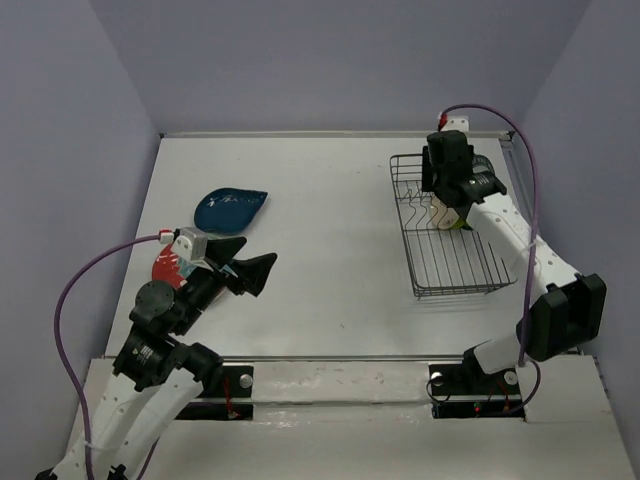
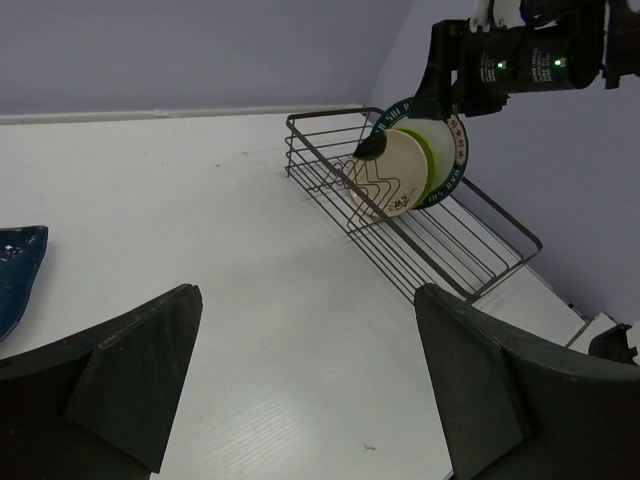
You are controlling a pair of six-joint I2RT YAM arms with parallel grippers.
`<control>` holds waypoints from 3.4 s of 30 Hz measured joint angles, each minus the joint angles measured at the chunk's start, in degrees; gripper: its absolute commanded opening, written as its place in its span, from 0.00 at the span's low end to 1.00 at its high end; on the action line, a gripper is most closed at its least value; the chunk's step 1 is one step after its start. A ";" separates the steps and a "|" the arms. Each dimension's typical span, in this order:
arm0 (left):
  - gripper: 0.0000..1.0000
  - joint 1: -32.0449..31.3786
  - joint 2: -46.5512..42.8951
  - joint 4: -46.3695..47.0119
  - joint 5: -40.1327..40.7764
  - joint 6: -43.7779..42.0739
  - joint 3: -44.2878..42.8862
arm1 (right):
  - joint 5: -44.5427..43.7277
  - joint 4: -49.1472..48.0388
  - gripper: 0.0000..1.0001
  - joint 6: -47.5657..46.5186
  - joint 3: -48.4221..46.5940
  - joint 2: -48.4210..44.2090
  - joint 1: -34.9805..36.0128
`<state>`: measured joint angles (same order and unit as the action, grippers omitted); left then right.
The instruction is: Load the plates into the dish rack
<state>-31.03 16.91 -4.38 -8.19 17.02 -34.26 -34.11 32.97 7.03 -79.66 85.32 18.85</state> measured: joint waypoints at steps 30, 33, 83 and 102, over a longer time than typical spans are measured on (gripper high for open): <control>0.99 2.05 -3.04 2.45 12.59 -1.49 -2.12 | 43.12 -44.83 0.58 42.73 -15.43 49.66 40.24; 0.99 2.56 -2.84 2.49 11.67 -1.49 -2.10 | 44.24 -47.30 0.54 45.46 -18.01 52.43 40.09; 0.99 3.82 -3.65 3.28 9.05 -1.53 -2.08 | -11.39 -16.68 0.07 -17.90 -2.38 -11.15 3.13; 0.99 3.76 -4.11 3.28 9.09 -1.53 -2.08 | -3.89 -10.40 0.07 -16.94 0.26 -3.37 -3.26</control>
<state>-27.27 12.80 -1.10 0.91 15.49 -36.34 -38.00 22.57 -9.91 -79.40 81.95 15.59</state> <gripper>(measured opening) 0.990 0.114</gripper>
